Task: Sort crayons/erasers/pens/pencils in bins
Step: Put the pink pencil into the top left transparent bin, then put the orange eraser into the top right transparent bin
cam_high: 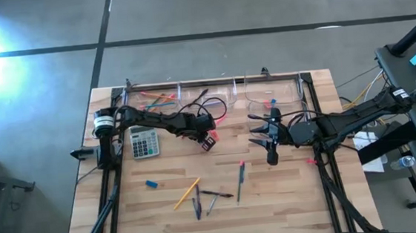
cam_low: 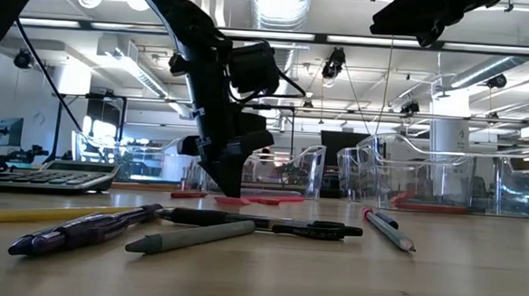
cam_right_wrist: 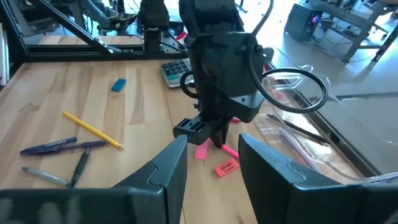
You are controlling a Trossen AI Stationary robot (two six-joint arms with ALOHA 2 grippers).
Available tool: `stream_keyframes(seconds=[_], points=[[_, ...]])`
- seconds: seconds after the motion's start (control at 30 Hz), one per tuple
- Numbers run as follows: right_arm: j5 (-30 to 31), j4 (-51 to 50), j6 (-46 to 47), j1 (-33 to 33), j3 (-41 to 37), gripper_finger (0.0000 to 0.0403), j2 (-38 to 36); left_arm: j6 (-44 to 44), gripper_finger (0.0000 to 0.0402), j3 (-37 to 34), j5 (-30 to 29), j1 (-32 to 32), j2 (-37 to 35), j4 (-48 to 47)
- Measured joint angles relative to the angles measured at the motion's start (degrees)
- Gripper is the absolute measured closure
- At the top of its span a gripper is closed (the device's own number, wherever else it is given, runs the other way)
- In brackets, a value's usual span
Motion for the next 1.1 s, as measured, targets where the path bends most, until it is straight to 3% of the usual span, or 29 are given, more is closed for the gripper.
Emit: stream_keyframes(seconds=[0.23,0.9,1.1], points=[[-0.01,-0.13,-0.01,0.00,0.00,0.0268,0.00,2.66,0.0398,-0.09,-0.04,-0.32,-2.08,-0.26],[0.02,-1.12,0.24,0.00,0.02,0.0268,0.00,4.77,0.0400,-1.11,-6.93,-6.13,-19.99,-5.32],[0.13,-0.97,0.23,0.00,0.02,0.0268,0.00,9.31,0.0401,-1.14,-8.20,-6.32,-21.19,-4.41]])
